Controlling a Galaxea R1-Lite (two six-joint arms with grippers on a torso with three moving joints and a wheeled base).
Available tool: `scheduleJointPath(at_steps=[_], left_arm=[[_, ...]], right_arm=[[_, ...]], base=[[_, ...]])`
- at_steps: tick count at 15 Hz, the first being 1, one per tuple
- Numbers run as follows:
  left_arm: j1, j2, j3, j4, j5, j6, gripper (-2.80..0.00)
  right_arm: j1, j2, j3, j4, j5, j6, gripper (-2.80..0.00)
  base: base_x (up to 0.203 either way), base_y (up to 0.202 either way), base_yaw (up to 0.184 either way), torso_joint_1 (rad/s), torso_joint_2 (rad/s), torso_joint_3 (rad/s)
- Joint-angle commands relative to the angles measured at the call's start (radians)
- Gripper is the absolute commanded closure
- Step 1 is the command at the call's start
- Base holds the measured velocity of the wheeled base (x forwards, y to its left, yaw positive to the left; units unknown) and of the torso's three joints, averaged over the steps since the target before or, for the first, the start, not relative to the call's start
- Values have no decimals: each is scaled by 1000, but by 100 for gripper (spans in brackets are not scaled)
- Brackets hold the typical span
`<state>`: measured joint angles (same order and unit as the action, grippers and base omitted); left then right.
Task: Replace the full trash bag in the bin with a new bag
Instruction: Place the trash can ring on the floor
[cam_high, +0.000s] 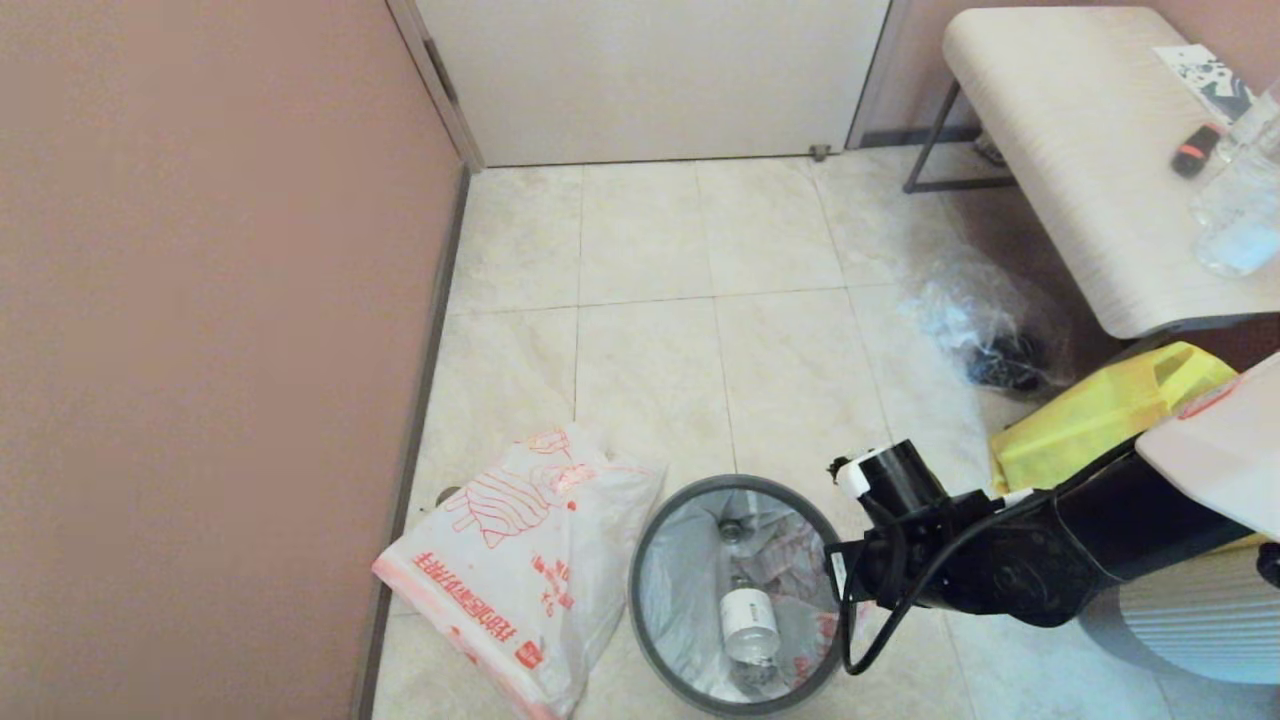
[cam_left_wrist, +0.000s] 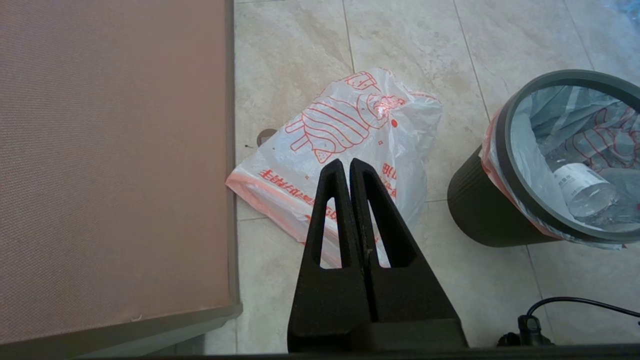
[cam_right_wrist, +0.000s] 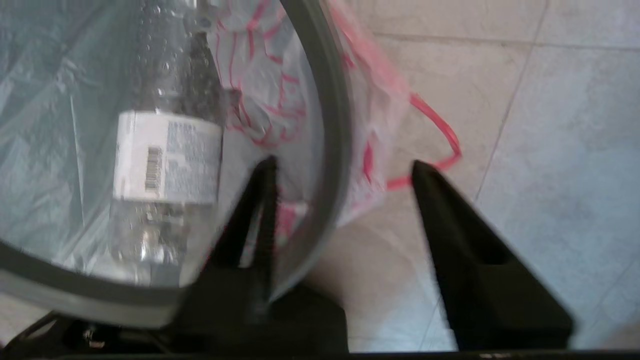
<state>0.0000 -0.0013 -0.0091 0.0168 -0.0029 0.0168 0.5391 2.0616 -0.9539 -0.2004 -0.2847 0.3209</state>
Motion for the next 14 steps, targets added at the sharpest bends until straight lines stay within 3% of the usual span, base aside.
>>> scheduleJointPath(at_steps=[1, 6, 7, 14], left_arm=[[0, 1, 0, 0, 0, 0, 0], [0, 1, 0, 0, 0, 0, 0], [0, 1, 0, 0, 0, 0, 0], [0, 1, 0, 0, 0, 0, 0]], right_arm=[[2, 34, -24, -1, -1, 1, -280], [-1, 82, -79, 2, -3, -3, -280], [-1, 83, -83, 3, -4, -3, 0], [-4, 114, -112, 10, -5, -29, 0]], base=[[0, 0, 0, 0, 0, 0], [0, 0, 0, 0, 0, 0], [0, 0, 0, 0, 0, 0], [0, 0, 0, 0, 0, 0]])
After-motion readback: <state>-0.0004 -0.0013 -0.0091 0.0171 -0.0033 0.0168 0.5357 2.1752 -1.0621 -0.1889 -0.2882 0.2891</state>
